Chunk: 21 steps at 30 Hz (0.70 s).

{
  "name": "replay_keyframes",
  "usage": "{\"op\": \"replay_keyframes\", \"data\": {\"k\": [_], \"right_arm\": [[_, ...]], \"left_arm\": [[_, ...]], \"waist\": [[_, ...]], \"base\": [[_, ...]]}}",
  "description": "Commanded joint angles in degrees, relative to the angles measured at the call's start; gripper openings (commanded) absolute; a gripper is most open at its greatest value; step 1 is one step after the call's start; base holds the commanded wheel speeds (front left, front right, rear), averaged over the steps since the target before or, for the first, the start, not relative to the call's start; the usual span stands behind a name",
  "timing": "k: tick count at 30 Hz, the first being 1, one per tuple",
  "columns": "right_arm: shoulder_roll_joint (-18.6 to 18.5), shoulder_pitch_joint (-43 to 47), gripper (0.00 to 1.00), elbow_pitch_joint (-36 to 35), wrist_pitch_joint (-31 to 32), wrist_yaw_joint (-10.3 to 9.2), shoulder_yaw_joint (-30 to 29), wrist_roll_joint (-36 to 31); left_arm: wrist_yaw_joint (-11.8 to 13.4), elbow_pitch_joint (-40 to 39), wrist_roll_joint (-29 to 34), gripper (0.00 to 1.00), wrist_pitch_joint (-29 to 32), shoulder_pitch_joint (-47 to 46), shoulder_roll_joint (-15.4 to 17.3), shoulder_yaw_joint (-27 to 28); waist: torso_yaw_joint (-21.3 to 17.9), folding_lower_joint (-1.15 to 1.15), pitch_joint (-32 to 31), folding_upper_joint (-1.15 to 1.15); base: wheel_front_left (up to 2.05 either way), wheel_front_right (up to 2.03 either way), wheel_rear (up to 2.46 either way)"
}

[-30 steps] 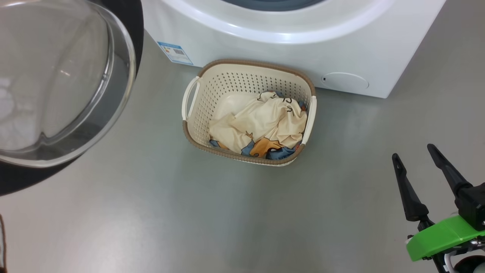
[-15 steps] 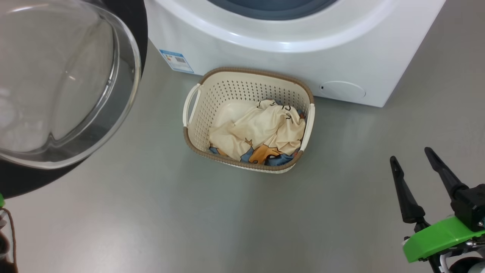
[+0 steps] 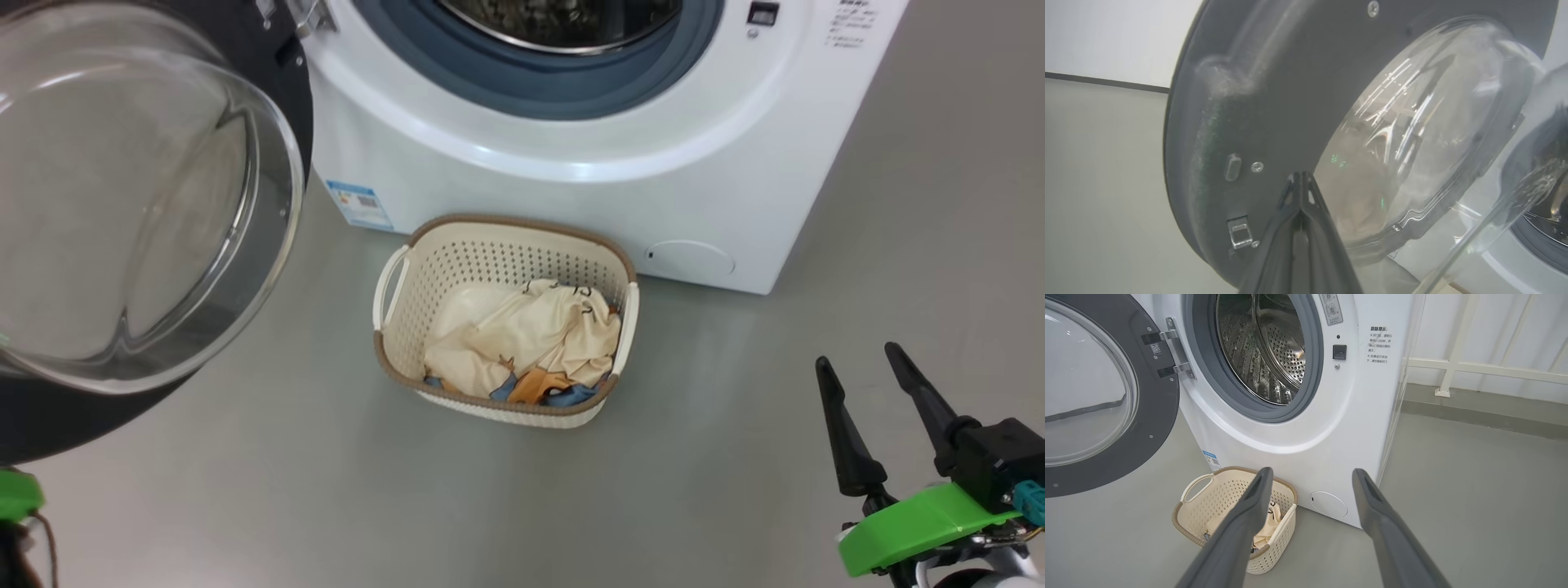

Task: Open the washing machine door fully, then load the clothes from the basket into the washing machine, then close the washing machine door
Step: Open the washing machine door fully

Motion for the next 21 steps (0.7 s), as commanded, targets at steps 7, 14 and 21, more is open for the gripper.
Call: {"op": "replay_keyframes", "data": {"k": [7, 14, 21], "right_arm": [[1.07, -1.01, 1.00, 2.54, -3.64, 0.09, 1.43, 1.65], [1.37, -0.22, 1.00, 5.63, -6.21, 0.09, 1.01, 3.12], [1.40, 0.28, 1.00, 7.53, -7.73, 0.09, 1.43, 4.99]], "left_arm": [[-0.99, -7.08, 3.16, 0.00, 0.86, 6.16, 1.37, -2.51], [-1.38, -15.50, 4.99, 0.00, 4.02, 13.68, -2.57, -7.96], [-0.82, -23.17, 4.90, 0.00, 6.49, 19.74, -5.98, -11.15]], "waist": [[-4.32, 0.00, -6.16, 0.00], [-7.25, 0.00, -10.19, 0.00], [-10.13, 0.00, -12.83, 0.00]], "base": [[0.00, 0.00, 0.00], [0.00, 0.00, 0.00], [0.00, 0.00, 0.00]]}}
